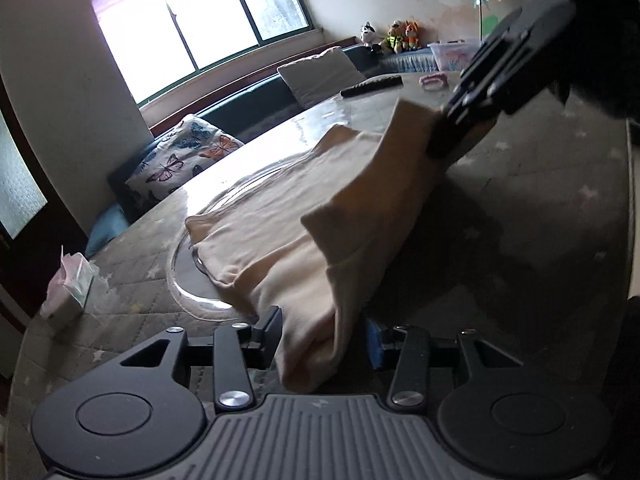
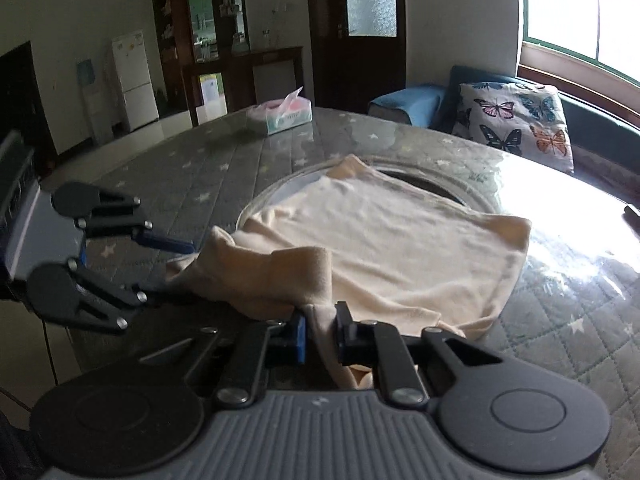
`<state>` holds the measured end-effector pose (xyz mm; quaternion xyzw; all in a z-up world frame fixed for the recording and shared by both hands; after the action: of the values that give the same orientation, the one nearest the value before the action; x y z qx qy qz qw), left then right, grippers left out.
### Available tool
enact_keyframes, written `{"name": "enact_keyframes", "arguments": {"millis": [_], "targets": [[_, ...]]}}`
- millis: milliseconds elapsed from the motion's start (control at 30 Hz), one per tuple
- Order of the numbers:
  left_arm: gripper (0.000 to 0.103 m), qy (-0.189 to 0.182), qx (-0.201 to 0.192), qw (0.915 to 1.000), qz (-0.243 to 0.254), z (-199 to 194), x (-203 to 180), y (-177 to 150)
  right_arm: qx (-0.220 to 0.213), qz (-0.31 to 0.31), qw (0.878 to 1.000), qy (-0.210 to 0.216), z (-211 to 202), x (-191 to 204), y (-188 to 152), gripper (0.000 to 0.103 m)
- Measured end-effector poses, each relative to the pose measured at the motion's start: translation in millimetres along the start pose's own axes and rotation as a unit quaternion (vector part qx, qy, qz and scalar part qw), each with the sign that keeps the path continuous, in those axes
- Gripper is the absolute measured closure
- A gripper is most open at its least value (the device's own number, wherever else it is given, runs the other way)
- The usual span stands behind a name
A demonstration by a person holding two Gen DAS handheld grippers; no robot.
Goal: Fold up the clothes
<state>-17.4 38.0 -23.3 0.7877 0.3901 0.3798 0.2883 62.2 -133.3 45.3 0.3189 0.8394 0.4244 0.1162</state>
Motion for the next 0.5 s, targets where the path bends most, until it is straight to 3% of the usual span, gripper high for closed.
{"name": "enact_keyframes", "arguments": {"millis": [67,133,233,500], "targets": [[0.061,0.008,-0.005,0.9998,0.019,1,-1,-1,-0.002,0.007,1.0,-0.003,0,-1,1,0.091],[0.077,0.014,-0.016,0.9989,0.043,0,-4,-1,-0.004,0.013,1.0,-0.005,0,-2,1,0.092],[0.088,0.007,-0.021,0.9985,0.05,-4,-6,0,-0.01,0.017,1.0,-0.01,-2,-1,-1,0.093],[0.09,-0.013,-0.046,0.9985,0.026,-61,-9,14,-0.042,0.014,0.999,-0.003,-38,11,-2,0.094]]}}
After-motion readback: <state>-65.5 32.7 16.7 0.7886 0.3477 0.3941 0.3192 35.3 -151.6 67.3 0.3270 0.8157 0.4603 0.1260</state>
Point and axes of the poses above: each gripper's, at about its wrist camera, not at the fingertips, and z roughly the way its jaws point, x to its left, y to its top, the point moved 4 cm from there along z, roughly the way its jaws point, and after that the axes turned 3 degrees about -x, right-handed, at the moved point
